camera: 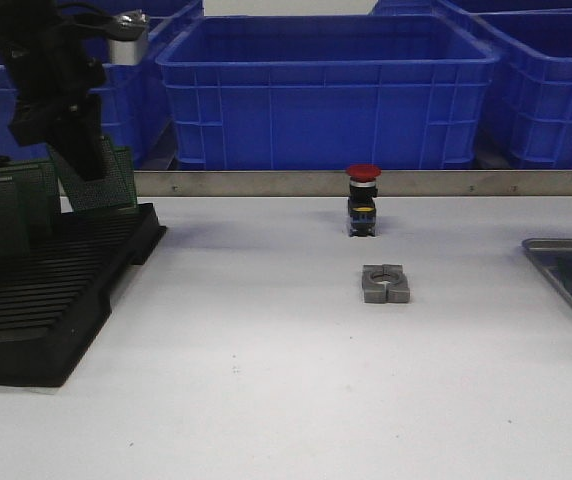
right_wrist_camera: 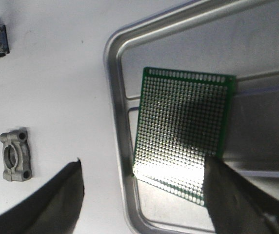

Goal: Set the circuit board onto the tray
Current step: 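Lift the second board out of the rack with the left gripper toward center, then move the right gripper to the held board and grasp its edge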

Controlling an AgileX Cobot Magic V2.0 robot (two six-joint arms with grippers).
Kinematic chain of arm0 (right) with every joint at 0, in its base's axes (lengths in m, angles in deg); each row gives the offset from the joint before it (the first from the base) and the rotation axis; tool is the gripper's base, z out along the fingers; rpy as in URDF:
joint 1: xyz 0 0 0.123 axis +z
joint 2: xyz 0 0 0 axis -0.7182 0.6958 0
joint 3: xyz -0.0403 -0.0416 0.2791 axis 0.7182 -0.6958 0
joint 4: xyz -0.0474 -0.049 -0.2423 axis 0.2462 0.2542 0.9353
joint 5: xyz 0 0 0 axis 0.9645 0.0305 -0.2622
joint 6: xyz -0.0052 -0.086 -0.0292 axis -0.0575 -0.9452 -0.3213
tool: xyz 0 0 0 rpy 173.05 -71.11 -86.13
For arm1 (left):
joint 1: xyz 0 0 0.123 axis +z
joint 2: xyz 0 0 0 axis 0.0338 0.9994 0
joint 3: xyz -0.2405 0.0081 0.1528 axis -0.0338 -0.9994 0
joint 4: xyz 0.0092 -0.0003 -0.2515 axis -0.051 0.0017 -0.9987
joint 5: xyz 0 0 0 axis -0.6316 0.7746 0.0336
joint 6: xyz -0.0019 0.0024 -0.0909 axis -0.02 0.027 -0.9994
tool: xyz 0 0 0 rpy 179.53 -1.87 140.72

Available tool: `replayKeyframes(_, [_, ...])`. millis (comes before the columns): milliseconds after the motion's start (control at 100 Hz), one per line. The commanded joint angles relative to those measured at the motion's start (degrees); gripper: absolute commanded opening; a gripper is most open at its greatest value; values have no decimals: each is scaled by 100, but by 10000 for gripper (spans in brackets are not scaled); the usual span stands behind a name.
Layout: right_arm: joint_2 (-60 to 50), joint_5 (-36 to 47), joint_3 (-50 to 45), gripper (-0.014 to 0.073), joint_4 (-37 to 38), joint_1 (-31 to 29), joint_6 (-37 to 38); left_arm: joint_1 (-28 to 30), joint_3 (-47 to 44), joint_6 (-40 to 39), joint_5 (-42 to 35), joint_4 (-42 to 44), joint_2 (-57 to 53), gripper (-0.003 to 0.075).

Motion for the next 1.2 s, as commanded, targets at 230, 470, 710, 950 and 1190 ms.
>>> replayKeyframes(230, [-258, -164, 145, 533, -215, -38, -57, 11, 353, -151, 583, -504, -546, -18])
replayKeyframes(470, [-258, -169, 145, 533, -215, -38, -57, -112, 358, -177, 622, -1778, -796, -18])
replayKeyframes(710, [-258, -212, 145, 533, -257, -38, -57, -768, 358, -443, 622, -2721, -890, -18])
replayKeyframes(950, [-258, -245, 145, 533, -282, -38, -57, -1685, 358, -778, 622, -2859, -890, -18])
replayKeyframes(1190, [-258, -269, 145, 533, -300, -38, -57, -2286, 358, -782, 622, -2859, -890, -18])
